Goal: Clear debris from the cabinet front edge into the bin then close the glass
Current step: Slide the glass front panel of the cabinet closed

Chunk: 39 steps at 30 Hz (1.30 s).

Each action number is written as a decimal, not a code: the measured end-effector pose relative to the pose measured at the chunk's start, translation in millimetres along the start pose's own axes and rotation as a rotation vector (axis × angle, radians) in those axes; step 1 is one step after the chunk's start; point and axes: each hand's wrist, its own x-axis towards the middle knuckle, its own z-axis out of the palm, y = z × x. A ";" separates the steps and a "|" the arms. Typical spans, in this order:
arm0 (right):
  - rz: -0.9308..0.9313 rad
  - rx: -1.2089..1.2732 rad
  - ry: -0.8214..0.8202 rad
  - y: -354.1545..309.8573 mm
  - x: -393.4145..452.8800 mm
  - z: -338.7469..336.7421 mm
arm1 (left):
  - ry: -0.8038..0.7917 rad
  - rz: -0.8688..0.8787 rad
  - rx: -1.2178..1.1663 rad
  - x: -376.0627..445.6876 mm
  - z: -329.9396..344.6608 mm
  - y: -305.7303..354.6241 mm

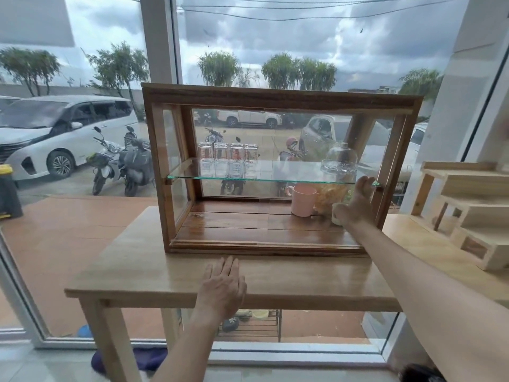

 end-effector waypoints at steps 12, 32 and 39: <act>-0.009 0.033 -0.011 -23.8 -7.2 32.8 | 0.033 -0.008 -0.004 0.7 -0.5 1.0; -0.191 -0.056 -0.253 -78.8 -42.0 85.6 | 0.024 0.001 0.023 1.0 -1.9 0.1; -0.236 -0.107 -0.312 -94.1 -51.8 98.6 | 0.030 -0.016 0.007 1.5 -2.2 1.5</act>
